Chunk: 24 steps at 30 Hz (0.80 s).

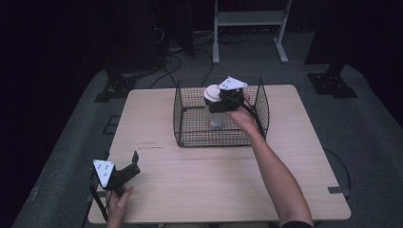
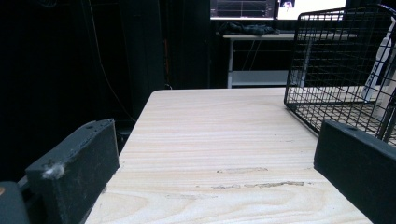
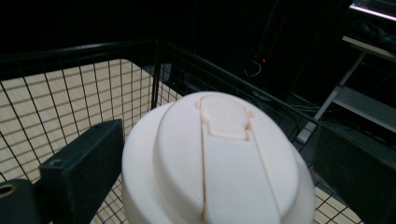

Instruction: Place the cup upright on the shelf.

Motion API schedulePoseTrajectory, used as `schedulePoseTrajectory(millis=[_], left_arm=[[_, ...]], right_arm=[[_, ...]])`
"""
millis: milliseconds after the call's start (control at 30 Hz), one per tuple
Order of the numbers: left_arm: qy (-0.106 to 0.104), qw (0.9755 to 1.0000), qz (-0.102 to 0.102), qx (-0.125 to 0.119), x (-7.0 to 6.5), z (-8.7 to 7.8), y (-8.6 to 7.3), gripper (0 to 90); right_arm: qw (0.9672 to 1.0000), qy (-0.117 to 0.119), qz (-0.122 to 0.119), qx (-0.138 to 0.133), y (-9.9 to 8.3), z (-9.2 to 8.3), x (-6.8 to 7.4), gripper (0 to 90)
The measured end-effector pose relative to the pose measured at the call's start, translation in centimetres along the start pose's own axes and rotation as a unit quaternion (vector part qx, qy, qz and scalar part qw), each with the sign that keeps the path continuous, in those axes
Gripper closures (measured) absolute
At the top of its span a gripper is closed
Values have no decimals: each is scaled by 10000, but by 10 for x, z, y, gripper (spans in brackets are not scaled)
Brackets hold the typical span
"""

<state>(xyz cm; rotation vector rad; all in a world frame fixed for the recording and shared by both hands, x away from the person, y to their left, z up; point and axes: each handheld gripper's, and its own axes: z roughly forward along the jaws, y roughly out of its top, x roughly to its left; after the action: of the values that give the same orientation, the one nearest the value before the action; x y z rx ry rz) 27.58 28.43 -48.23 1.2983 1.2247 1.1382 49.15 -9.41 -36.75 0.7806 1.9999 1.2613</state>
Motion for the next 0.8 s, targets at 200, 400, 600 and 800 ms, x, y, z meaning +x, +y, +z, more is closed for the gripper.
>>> schedulePoseTrajectory(millis=[200, 400, 600, 800], left_arm=[[15, 10000, -7, 14, 0, 0, 0, 0], [22, 10000, -18, 13, 0, 0, 0, 0], [18, 10000, 1, 13, 0, 1, 0, 0], [16, 10000, -27, 5, 0, 0, 0, 0]], right_arm=[[10000, 34, 44, -73, 4, -5, -1, 24], [9999, 43, 64, -142, 8, -11, -3, 24], [9997, 20, 54, -223, 12, -22, -6, 24], [9995, 21, 97, -307, 15, -36, -10, 24]])
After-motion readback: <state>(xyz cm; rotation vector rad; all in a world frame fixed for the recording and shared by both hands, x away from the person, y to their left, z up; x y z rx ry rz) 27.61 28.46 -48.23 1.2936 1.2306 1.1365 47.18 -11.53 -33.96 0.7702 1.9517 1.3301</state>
